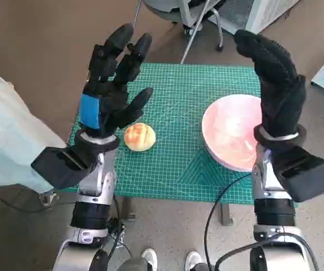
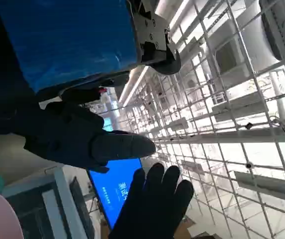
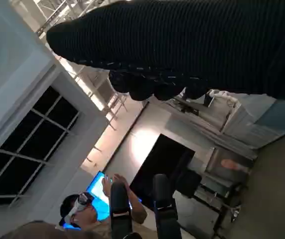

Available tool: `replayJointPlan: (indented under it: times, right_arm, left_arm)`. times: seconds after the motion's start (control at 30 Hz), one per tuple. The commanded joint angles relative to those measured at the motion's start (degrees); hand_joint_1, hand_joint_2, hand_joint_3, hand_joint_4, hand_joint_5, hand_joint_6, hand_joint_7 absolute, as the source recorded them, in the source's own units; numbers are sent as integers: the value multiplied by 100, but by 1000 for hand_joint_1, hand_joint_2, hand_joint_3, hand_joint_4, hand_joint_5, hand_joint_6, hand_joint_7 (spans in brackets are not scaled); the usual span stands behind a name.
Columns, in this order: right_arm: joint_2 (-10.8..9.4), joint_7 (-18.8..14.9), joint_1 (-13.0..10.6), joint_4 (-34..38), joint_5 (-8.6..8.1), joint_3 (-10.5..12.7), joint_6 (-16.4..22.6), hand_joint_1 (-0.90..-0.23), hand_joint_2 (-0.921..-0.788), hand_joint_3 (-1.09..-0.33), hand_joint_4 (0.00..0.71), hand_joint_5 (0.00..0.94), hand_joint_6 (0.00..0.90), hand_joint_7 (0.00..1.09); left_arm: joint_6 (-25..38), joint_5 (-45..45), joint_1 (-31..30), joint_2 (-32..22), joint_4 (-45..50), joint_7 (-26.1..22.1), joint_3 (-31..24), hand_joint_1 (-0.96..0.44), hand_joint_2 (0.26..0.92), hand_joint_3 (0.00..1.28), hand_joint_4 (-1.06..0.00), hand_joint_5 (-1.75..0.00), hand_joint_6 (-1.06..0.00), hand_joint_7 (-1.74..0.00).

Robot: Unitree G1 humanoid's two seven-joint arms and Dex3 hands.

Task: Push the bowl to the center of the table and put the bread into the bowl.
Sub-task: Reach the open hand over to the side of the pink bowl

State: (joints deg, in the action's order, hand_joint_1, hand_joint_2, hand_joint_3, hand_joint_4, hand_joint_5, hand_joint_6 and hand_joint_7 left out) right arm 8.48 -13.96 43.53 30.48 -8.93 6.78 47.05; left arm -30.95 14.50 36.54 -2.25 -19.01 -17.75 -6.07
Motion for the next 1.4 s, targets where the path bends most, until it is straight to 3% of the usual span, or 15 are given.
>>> replayJointPlan:
  times: [0.03,0.7,0.83,1.03,1.1,1.4]
  right_arm:
    - [-20,-76,-122,118,-84,20,-5,-538,-921,-759,353,3,69,709]
    - [32,-84,-196,93,-86,57,16,-538,-921,-756,351,1,52,700]
    - [135,-126,-278,79,-171,150,57,-540,-921,-753,337,0,39,693]
    - [392,-182,-383,344,-337,464,249,-548,-921,-753,317,0,31,693]
    - [469,-82,-439,450,-279,585,369,-548,-921,-756,314,0,24,706]
    - [899,773,-665,1320,287,1164,864,-515,-921,-790,297,0,0,749]
  left_arm:
    - [44,61,11,-39,112,-38,-16,-375,921,253,-372,0,-138,-525]
    - [43,13,-46,-49,117,-46,-20,-374,921,246,-353,0,-132,-473]
    - [58,25,-76,-45,143,-52,-17,-374,921,245,-342,0,-135,-466]
    - [34,46,-132,-51,135,-80,-32,-378,921,241,-319,0,-137,-450]
    - [24,51,-149,-55,129,-87,-40,-379,921,240,-312,0,-137,-443]
    - [6,60,-211,-82,111,-96,-102,-378,921,235,-276,-1,-175,-337]
